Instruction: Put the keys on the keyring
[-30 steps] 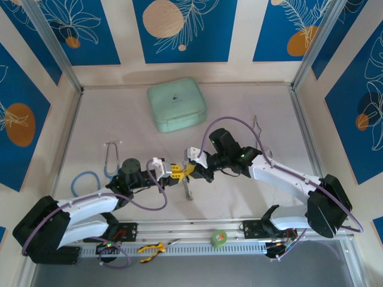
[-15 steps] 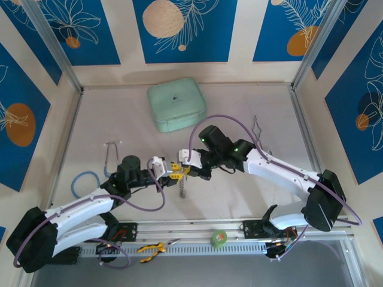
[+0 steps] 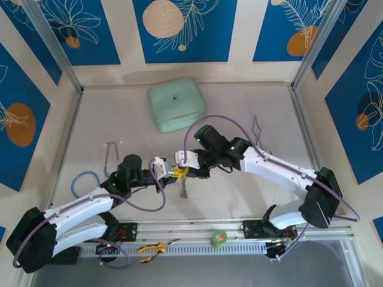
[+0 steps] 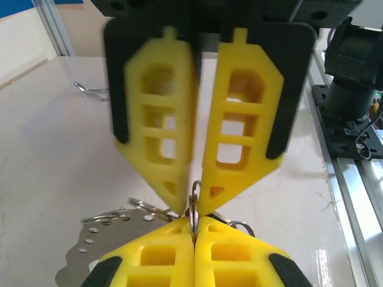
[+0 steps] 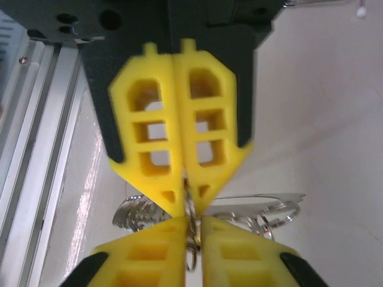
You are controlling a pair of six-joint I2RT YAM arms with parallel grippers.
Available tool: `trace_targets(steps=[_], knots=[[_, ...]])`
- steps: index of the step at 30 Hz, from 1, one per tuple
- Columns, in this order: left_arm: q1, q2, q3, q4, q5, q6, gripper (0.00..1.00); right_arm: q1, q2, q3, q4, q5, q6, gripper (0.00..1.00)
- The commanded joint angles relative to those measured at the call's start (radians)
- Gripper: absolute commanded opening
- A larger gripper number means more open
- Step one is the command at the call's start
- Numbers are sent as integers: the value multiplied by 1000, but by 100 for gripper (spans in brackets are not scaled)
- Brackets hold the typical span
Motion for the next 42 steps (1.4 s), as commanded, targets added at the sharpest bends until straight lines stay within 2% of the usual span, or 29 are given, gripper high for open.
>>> trace_targets(steps=[1,7,15,19,26,32,42], knots=[[-5,-14,2,48,19,0,0,-65,-82,-80,107,-187,78,23],[-6,10,-37,174,40,-39,0,-97,-105,-163,226,-291,148,25],[-5,53,-58,279,63,-67,0,-99,-64,-194,280,-320,167,22],[-5,60,-55,286,77,-67,0,-103,-48,-199,288,-321,167,16],[-5,51,-64,286,72,-70,0,-113,-99,-226,346,-318,211,22],[-5,45,-66,286,73,-72,0,-113,-182,-332,526,-268,283,27],[-5,42,-70,294,85,-74,0,-128,-141,-364,579,-297,304,22]])
